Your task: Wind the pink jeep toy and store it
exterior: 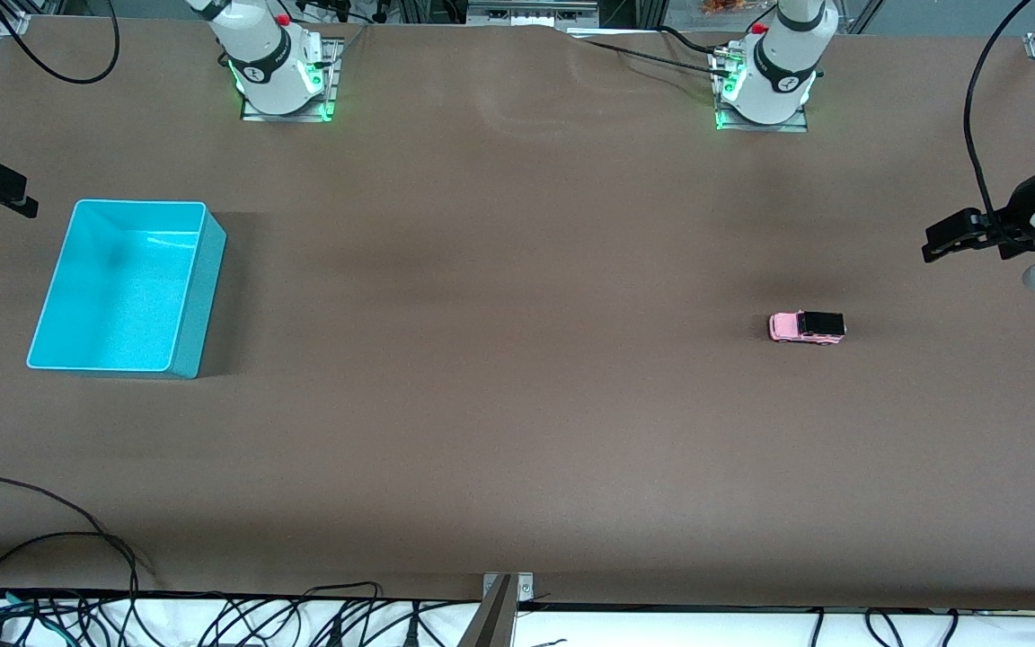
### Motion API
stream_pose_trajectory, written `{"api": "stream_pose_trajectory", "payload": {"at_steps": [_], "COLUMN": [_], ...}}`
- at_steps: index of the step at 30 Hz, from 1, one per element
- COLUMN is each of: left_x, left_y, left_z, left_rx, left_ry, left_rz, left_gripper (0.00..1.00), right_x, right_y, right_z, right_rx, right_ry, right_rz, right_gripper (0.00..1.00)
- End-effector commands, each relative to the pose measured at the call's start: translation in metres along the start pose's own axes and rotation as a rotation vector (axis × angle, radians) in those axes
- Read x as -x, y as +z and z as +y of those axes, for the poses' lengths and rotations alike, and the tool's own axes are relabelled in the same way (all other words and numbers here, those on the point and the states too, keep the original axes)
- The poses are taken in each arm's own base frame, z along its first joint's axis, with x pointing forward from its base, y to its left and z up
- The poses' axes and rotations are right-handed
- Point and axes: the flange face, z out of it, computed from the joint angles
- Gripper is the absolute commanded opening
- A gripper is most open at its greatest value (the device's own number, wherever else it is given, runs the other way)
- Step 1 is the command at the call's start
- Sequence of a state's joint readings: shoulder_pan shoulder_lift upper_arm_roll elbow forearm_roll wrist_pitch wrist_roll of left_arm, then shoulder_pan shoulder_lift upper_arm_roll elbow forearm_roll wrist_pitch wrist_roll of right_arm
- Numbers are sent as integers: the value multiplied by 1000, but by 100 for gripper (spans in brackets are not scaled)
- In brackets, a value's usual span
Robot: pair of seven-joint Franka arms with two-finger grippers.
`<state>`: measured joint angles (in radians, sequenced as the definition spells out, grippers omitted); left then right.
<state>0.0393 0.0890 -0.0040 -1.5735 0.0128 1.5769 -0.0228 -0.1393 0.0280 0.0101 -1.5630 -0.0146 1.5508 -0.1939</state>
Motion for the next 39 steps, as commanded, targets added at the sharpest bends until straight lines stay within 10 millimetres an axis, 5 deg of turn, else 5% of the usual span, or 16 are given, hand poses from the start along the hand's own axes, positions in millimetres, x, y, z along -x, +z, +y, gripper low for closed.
{"api": "stream_pose_trajectory", "payload": {"at_steps": [1,39], "left_x": [4,3], "left_y": [-1,0], "left_z": [-1,-2], "left_rx": [21,21], "left_ry": [15,10], "left_rz": [-2,-4], "left_gripper": [100,100], "right_x": [1,5], "right_y": [-4,0], "right_z": [0,-2], "right_rx": [8,2], "right_ry": [-1,-4], "right_rz": [-3,-44], "right_gripper": [100,100]}}
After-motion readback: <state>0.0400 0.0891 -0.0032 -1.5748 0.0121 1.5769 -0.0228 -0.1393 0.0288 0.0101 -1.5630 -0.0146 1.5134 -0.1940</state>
